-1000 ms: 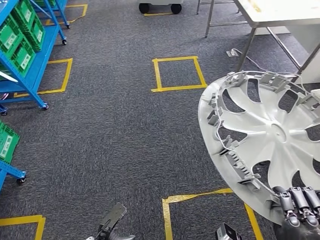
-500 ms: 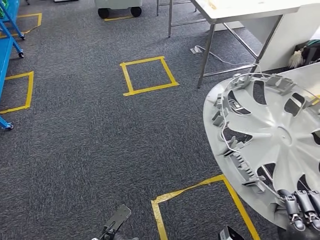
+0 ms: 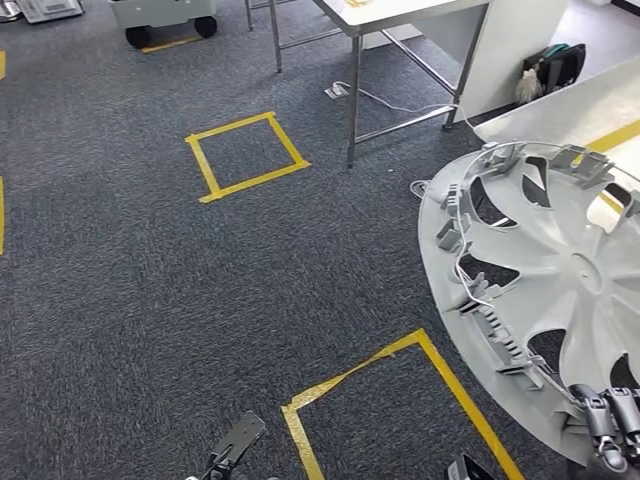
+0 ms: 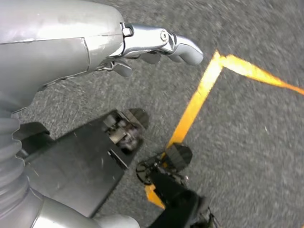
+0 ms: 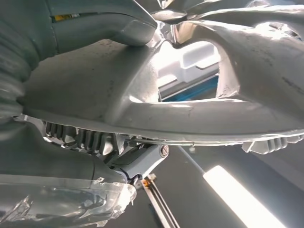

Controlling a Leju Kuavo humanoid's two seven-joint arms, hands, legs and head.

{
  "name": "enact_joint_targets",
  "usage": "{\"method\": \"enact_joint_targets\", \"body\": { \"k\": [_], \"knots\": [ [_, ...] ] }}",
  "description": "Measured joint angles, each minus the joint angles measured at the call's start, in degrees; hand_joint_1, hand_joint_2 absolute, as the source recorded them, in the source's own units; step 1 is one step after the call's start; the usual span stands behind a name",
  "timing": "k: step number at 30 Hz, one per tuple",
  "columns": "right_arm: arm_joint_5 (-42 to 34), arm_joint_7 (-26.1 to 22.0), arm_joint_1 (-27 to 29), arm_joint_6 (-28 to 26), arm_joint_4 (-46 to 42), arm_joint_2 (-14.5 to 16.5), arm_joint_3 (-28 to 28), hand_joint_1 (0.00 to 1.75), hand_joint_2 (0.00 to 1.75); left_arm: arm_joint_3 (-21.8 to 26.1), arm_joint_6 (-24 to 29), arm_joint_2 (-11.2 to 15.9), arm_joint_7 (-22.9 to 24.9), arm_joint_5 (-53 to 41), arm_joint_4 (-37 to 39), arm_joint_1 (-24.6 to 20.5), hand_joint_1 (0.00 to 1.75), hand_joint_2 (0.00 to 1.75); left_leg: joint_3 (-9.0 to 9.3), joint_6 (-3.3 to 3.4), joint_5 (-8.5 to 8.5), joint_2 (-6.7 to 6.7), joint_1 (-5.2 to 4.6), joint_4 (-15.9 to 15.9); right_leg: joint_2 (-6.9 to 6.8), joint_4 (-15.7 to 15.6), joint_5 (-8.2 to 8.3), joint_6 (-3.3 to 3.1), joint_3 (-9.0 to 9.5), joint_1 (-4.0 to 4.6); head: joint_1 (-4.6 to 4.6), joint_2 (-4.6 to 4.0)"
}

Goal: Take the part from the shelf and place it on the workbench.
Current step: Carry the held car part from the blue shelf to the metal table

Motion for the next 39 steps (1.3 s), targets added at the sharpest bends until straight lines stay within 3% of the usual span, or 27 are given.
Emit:
{"method": "enact_joint_targets", "body": {
  "k": [2,4,5,6,8,9,10,12,13,14,16,18,20,21,23,24,25,27,29,30,32,33,35,36,37,38,39],
  "knots": [
    [0.00,0.01,-0.06,-0.01,-0.23,0.02,-0.14,1.75,1.75,-0.09,-0.05,0.16,-0.17,-0.13,-0.10,0.05,0.00,1.75,-2.76,-0.34,-2.36,-2.92,0.16,5.29,1.33,-0.32,-0.19,-0.66,0.56,-0.31,-0.26,0.00],
    [0.01,-0.01,-0.23,-0.01,-0.26,0.04,-0.25,1.75,1.75,-0.10,-0.06,0.49,-0.23,-0.15,-0.10,0.36,0.00,1.75,-7.86,-0.44,-4.85,-4.35,0.17,13.35,2.87,-0.34,-0.65,-1.10,1.04,-0.31,-0.41,0.00],
    [0.01,-0.01,-0.24,-0.01,-0.26,0.04,-0.31,1.75,1.75,-0.11,-0.10,0.68,-0.23,-0.15,-0.10,0.54,0.00,1.75,-9.91,-0.43,-4.80,-4.50,0.17,15.81,3.80,-0.34,-0.92,-1.18,1.36,-0.28,-0.45,0.00],
    [0.02,-0.01,-0.21,-0.01,-0.26,0.04,-0.36,1.75,1.75,-0.12,-0.18,0.84,-0.26,-0.15,-0.10,0.65,0.00,1.75,-10.97,-0.37,-3.49,-4.59,0.17,16.12,4.75,-0.34,-1.22,-1.17,1.77,-0.28,-0.44,0.00],
    [0.03,0.00,-0.19,-0.01,-0.26,0.04,-0.40,1.75,1.75,-0.17,-0.44,1.08,-0.42,-0.16,-0.10,0.69,0.00,1.75,-9.98,-0.15,1.83,-5.46,0.20,10.81,6.57,-0.34,-1.92,-0.95,2.81,-0.38,-0.44,0.00],
    [0.02,0.03,-0.21,-0.01,-0.26,0.04,-0.40,1.75,1.75,-0.19,-0.58,1.20,-0.52,-0.16,-0.10,0.69,0.00,1.75,-8.74,-0.03,4.29,-6.81,0.25,7.02,7.38,-0.29,-2.32,-0.69,3.12,-0.40,-0.45,0.00],
    [0.03,0.06,-0.25,-0.01,-0.27,0.04,-0.40,1.75,1.75,-0.21,-0.69,1.31,-0.64,-0.16,-0.10,0.68,0.00,1.75,-7.49,0.11,5.59,-8.06,0.37,3.62,8.14,-0.19,-2.73,-0.38,3.35,-0.41,-0.47,0.00],
    [0.04,0.17,-0.14,-0.01,-0.33,0.04,-0.43,1.75,1.75,-0.23,-0.85,1.55,-0.85,-0.14,-0.10,0.66,0.00,1.75,-6.16,0.63,5.66,-9.45,0.37,0.26,9.43,-0.25,-2.98,0.47,3.25,-0.55,-0.54,0.00],
    [0.04,0.23,0.01,-0.01,-0.39,0.04,-0.48,1.75,1.75,-0.26,-0.88,1.61,-0.96,-0.12,-0.10,0.62,0.00,1.75,-5.76,1.04,5.24,-8.93,0.31,-0.29,9.81,-0.37,-2.94,0.84,3.42,-0.65,-0.56,0.00],
    [0.04,0.28,0.18,-0.01,-0.45,0.04,-0.52,1.75,1.75,-0.30,-0.91,1.67,-1.07,-0.10,-0.11,0.61,0.00,1.75,-5.43,1.49,5.13,-8.38,0.23,-0.46,9.47,-0.44,-2.98,1.16,3.43,-0.71,-0.60,0.00],
    [0.02,0.34,0.25,-0.01,-0.55,0.04,-0.57,1.75,1.75,-0.36,-0.86,1.73,-1.32,-0.06,-0.11,0.64,0.00,1.75,-4.41,2.27,4.78,-7.19,0.19,-0.75,6.10,1.71,-4.05,1.54,2.58,-0.39,-0.39,0.00],
    [0.01,0.35,0.09,-0.01,-0.59,0.04,-0.56,1.75,1.75,-0.37,-0.77,1.84,-1.46,-0.04,-0.11,0.81,0.00,1.75,-3.43,2.71,4.04,-5.88,0.00,-0.81,2.47,8.15,-6.40,1.83,-1.24,-0.15,-0.19,0.00],
    [0.01,0.37,0.04,-0.01,-0.59,0.04,-0.56,1.75,1.75,-0.37,-0.73,1.99,-1.50,0.00,-0.10,1.02,0.00,1.75,-2.49,2.81,3.08,-4.39,-0.15,-0.81,1.62,14.44,-8.07,1.94,-5.77,-0.19,-0.21,0.00],
    [0.01,0.38,0.07,-0.01,-0.59,0.04,-0.57,1.75,1.75,-0.37,-0.73,2.05,-1.54,0.04,-0.10,1.09,0.00,1.75,-1.88,2.79,2.55,-3.70,-0.17,-0.81,1.53,15.20,-7.61,1.91,-6.91,-0.21,-0.18,0.00],
    [0.01,0.39,0.11,-0.01,-0.59,0.04,-0.58,1.75,1.75,-0.38,-0.68,2.06,-1.60,0.17,-0.10,1.13,0.00,1.75,-0.23,2.64,1.30,-2.40,-0.18,-0.82,0.88,10.46,-3.48,1.76,-5.90,-0.23,-0.16,0.00],
    [0.01,0.39,0.09,-0.01,-0.59,0.04,-0.58,1.75,1.75,-0.38,-0.63,2.03,-1.61,0.28,-0.10,1.14,0.00,1.75,0.61,2.47,0.62,-1.77,-0.21,-0.86,-0.19,6.69,-1.04,1.64,-4.51,-0.15,-0.15,0.00],
    [0.01,0.38,0.02,-0.01,-0.57,0.04,-0.58,1.75,1.75,-0.38,-0.57,2.01,-1.61,0.40,-0.10,1.13,0.00,1.75,1.38,2.23,-0.02,-1.23,-0.31,-0.89,-1.32,3.54,0.28,1.39,-3.36,0.05,-0.19,0.00],
    [0.01,0.37,-0.05,-0.01,-0.55,0.04,-0.57,1.75,1.75,-0.36,-0.12,1.87,-1.49,0.68,-0.11,1.07,0.00,1.75,2.45,1.51,-1.02,-0.13,-0.56,-1.09,-2.64,0.97,0.72,0.62,-2.27,0.47,-0.38,0.00],
    [0.02,0.32,0.01,-0.01,-0.55,0.04,-0.56,1.75,1.75,-0.35,0.49,1.40,-1.30,0.81,-0.14,0.95,0.00,1.75,3.15,0.85,-1.35,0.46,-0.58,-0.89,-1.51,0.81,0.38,-0.23,-1.68,0.46,-0.54,0.01],
    [0.02,0.30,0.07,-0.01,-0.56,0.05,-0.54,1.75,1.75,-0.35,0.69,1.13,-1.22,0.83,-0.15,0.86,0.00,1.75,3.00,0.63,-1.22,-0.14,-0.46,0.15,-0.75,0.69,0.34,-0.54,-1.36,0.31,-0.56,0.01],
    [0.04,0.27,-0.02,-0.01,-0.58,0.08,-0.48,1.75,1.75,-0.37,0.85,0.68,-1.11,0.85,-0.17,0.67,0.00,1.75,-0.06,0.29,-1.55,-2.42,-0.23,5.43,0.61,0.48,-0.07,-1.12,-0.39,0.02,-0.72,0.01],
    [0.04,0.26,-0.11,-0.01,-0.59,0.08,-0.44,1.75,1.75,-0.37,0.87,0.58,-1.02,0.88,-0.17,0.70,0.00,1.75,-2.64,0.14,-2.50,-3.54,-0.16,9.22,1.34,0.43,-0.39,-1.33,0.01,-0.06,-0.78,0.01],
    [0.05,0.20,-0.24,-0.01,-0.59,0.08,-0.39,1.75,1.75,-0.37,0.89,0.48,-0.81,0.95,-0.17,0.94,0.00,1.75,-7.84,-0.05,-5.78,-4.27,-0.12,15.19,3.05,0.39,-1.25,-1.56,0.99,-0.15,-0.92,0.01],
    [0.05,0.16,-0.23,-0.01,-0.59,0.08,-0.38,1.75,1.75,-0.36,0.89,0.51,-0.77,0.97,-0.17,1.06,0.00,1.75,-9.61,-0.06,-6.99,-4.36,-0.12,16.17,3.96,0.38,-1.75,-1.56,1.62,-0.17,-0.96,0.00],
    [0.05,0.14,-0.21,-0.01,-0.59,0.08,-0.39,1.75,1.75,-0.35,0.90,0.55,-0.75,0.98,-0.17,1.11,0.00,1.75,-10.58,-0.02,-7.01,-4.49,-0.13,15.48,4.85,0.38,-2.29,-1.50,2.37,-0.21,-0.97,0.00],
    [0.05,0.13,-0.21,-0.01,-0.59,0.09,-0.39,1.75,1.75,-0.34,0.90,0.60,-0.75,0.98,-0.17,1.11,0.00,1.75,-10.81,0.02,-5.46,-4.80,-0.14,13.32,5.68,0.37,-2.89,-1.37,3.21,-0.30,-0.98,0.00],
    [0.05,0.14,-0.21,-0.01,-0.59,0.09,-0.39,1.75,1.75,-0.33,0.91,0.65,-0.75,0.98,-0.16,1.11,0.00,1.75,-10.52,-0.02,-2.30,-5.60,-0.07,10.16,6.42,0.31,-3.52,-1.17,3.78,-0.42,-1.01,0.00]
  ]
}}
